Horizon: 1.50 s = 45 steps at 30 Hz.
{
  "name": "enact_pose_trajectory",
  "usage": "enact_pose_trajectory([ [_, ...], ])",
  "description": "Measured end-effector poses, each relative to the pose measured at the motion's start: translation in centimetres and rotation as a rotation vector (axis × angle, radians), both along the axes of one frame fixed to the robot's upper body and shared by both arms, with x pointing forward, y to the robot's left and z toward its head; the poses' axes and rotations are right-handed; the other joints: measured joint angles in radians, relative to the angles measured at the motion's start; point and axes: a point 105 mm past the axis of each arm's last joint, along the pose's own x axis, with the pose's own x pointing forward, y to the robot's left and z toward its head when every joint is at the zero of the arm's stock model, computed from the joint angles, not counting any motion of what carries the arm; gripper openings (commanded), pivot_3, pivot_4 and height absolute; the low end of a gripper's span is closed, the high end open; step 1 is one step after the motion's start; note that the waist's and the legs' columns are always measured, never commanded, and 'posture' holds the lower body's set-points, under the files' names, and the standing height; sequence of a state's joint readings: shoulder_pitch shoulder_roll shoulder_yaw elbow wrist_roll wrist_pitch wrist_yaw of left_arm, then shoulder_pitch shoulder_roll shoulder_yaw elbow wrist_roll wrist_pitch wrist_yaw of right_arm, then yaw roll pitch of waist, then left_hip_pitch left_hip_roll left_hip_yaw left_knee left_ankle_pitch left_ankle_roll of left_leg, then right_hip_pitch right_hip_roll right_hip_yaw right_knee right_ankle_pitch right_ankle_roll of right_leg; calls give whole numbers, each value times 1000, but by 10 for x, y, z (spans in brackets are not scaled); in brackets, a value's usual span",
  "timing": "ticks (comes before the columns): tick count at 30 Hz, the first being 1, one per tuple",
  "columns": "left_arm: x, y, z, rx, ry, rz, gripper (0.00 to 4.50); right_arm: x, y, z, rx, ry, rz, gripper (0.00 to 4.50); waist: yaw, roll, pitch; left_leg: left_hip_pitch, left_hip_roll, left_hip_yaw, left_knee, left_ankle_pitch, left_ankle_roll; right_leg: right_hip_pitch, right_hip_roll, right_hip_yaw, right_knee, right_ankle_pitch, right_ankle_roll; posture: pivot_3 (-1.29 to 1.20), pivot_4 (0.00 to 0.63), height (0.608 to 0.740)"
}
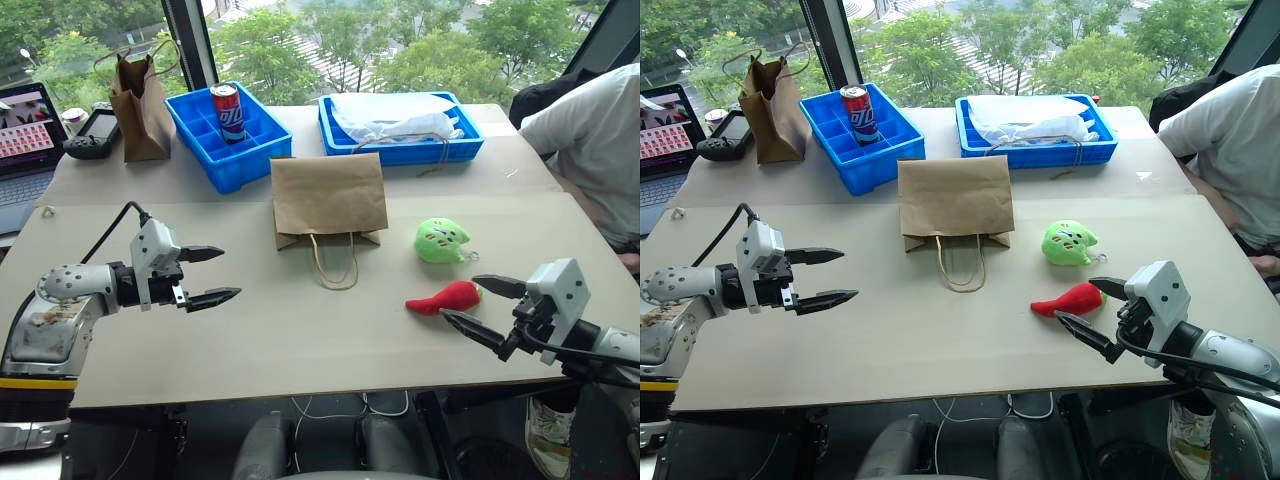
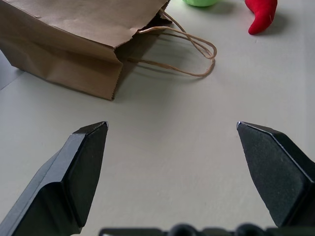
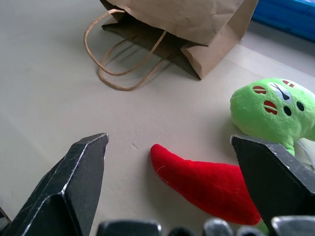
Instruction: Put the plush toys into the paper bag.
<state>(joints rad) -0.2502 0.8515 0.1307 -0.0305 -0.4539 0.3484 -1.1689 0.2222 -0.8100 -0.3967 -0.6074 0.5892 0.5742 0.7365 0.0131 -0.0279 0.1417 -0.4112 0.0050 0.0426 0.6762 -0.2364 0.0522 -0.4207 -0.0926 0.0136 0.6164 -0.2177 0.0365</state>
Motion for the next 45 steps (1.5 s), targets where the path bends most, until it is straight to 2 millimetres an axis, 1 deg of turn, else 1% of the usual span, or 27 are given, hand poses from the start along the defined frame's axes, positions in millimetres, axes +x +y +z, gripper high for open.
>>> enact_pose_trajectory([
  [2, 1, -1, 1, -6, 6, -9, 4500, 0, 0, 0, 0, 2, 1, 4437, 0, 0, 0, 0, 0, 0, 0, 0, 0, 0, 0, 0, 0, 0, 0, 0, 150, 740],
  [4, 6, -8, 16, -28, 7, -88, 4500, -4, 6, 3, 1, 19, 49, 4437, 6, -1, 1, -3, 0, -1, 3, 0, 0, -1, 2, -1, 2, 0, 0, 0, 150, 740],
  [7, 8, -23, 40, 12, -63, -225, 4500, -16, 24, 14, -27, 34, 182, 4437, 8, -1, 1, -2, -1, -1, 4, 0, 0, 0, 1, 0, 3, 0, 0, 0, 150, 740],
  [8, 7, -30, 48, 49, -113, -295, 4500, -23, 35, 20, -36, 31, 250, 4437, 6, -1, 1, 0, 0, -1, 3, 0, 0, 1, 2, 0, 1, 0, 0, 0, 150, 740],
  [10, 16, -45, 38, 180, -168, -415, 4500, -29, 42, 21, -45, 77, 293, 4437, 6, -1, 1, -1, -2, 0, 3, 0, 1, 1, 1, 0, 1, 0, 0, 0, 150, 740],
  [12, 23, -55, 30, 227, -197, -473, 4500, -31, 47, 23, -48, 82, 311, 4437, 7, -2, 1, -2, -2, -1, 4, 0, 1, 1, 1, 0, 1, 0, 0, 0, 150, 740],
  [13, 30, -65, 27, 263, -236, -520, 4500, -33, 51, 24, -45, 83, 320, 4437, 12, -2, 2, -3, -3, -1, 5, 0, 1, 0, 1, 0, 1, 0, 1, 0, 150, 740],
  [15, 41, -77, 21, 334, -295, -580, 4500, -36, 56, 23, -43, 91, 323, 4437, 15, -4, 2, -4, -4, -2, 5, 0, 1, 0, 1, 0, 1, 1, 1, 0, 150, 740],
  [16, 46, -80, 20, 351, -314, -591, 4500, -36, 56, 22, -44, 97, 320, 4437, 17, -4, 2, -5, -5, -2, 5, 0, 1, 0, 1, 0, 0, 1, 2, 0, 150, 740],
  [17, 53, -89, 21, 371, -355, -616, 4500, -36, 56, 20, -45, 102, 305, 4437, 19, -4, 3, -6, -5, -1, 6, -1, 2, 0, 1, 0, 0, 1, 3, 0, 150, 740],
  [20, 66, -107, 23, 409, -454, -659, 4500, -37, 57, 15, -33, 121, 267, 4437, 22, -5, 3, -8, -5, -1, 8, -3, 6, -1, 0, 0, -2, 3, 5, 0, 150, 740],
  [22, 70, -116, 25, 415, -503, -676, 4500, -38, 57, 13, -22, 129, 250, 4437, 22, -5, 3, -10, -6, -1, 8, -4, 7, -2, 0, 1, -3, 4, 7, 0, 150, 740],
  [25, 75, -135, 24, 447, -590, -722, 4500, -36, 60, 11, -9, 115, 202, 4437, 24, -5, 3, -11, -6, -2, 10, -4, 8, -2, -1, 0, -3, 5, 8, 0, 150, 740],
  [26, 75, -141, 20, 467, -618, -748, 4500, -35, 61, 9, -4, 116, 176, 4437, 23, -5, 3, -11, -6, -2, 11, -5, 9, -1, -1, 0, -3, 5, 9, 0, 150, 740],
  [28, 74, -145, 10, 495, -627, -776, 4500, -33, 61, 7, 3, 115, 138, 4437, 21, -5, 3, -11, -6, -2, 13, -5, 9, -1, -1, 0, -2, 5, 9, 0, 150, 740],
  [30, 73, -148, 4, 508, -632, -789, 3978, -31, 61, 5, 7, 121, 116, 4500, 22, -6, 3, -13, -6, -2, 16, -6, 10, -2, -1, 0, -1, 5, 9, 0, 150, 740],
  [31, 74, -148, -1, 542, -639, -800, 3847, -31, 61, 5, 10, 124, 102, 4500, 23, -6, 3, -13, -6, -2, 17, -6, 11, -1, -1, 0, -1, 5, 10, 0, 150, 740],
  [32, 75, -147, -6, 588, -646, -811, 3360, -30, 61, 5, 12, 119, 90, 4500, 24, -6, 3, -13, -6, -2, 18, -6, 11, -1, -1, 0, -2, 6, 10, 0, 150, 740],
  [34, 77, -148, -11, 654, -672, -831, 2675, -29, 60, 5, 12, 116, 69, 4500, 24, -6, 4, -14, -6, -2, 19, -6, 11, -1, -1, 0, -2, 6, 11, 0, 150, 740],
  [35, 80, -150, -11, 675, -698, -821, 2270, -29, 59, 5, 11, 114, 58, 4500, 25, -6, 4, -14, -6, -2, 20, -6, 11, 0, -2, 0, -2, 7, 12, 0, 150, 740],
  [36, 81, -151, -9, 678, -716, -812, 1984, -28, 58, 6, 11, 110, 50, 4500, 26, -6, 4, -14, -6, -2, 20, -6, 11, -1, -2, 0, -2, 7, 12, 0, 150, 740],
  [37, 84, -153, -6, 683, -738, -797, 1548, -27, 57, 7, 9, 105, 40, 4500, 27, -6, 4, -14, -6, -2, 20, -6, 11, 0, -2, 0, -2, 7, 12, 0, 150, 740],
  [40, 90, -161, 3, 688, -809, -757, 604, -26, 54, 8, 4, 94, 20, 4500, 27, -6, 4, -15, -6, -2, 20, -7, 12, -1, -2, 0, -3, 7, 13, 0, 150, 740],
  [41, 91, -163, 4, 692, -824, -747, 192, -25, 53, 9, 3, 92, 16, 4500, 26, -6, 4, -15, -6, -2, 20, -7, 12, -1, -2, 0, -3, 7, 13, 0, 150, 740],
  [42, 92, -164, 5, 688, -833, -738, 34, -25, 53, 9, 1, 92, 15, 4500, 25, -6, 4, -15, -6, -2, 20, -7, 13, -1, -2, 0, -2, 7, 13, 0, 150, 740],
  [45, 91, -168, 7, 636, -804, -729, 34, -25, 53, 9, -7, 93, 17, 4500, 24, -6, 4, -15, -6, -2, 20, -7, 13, -1, -2, 0, -2, 7, 13, 0, 150, 740],
])
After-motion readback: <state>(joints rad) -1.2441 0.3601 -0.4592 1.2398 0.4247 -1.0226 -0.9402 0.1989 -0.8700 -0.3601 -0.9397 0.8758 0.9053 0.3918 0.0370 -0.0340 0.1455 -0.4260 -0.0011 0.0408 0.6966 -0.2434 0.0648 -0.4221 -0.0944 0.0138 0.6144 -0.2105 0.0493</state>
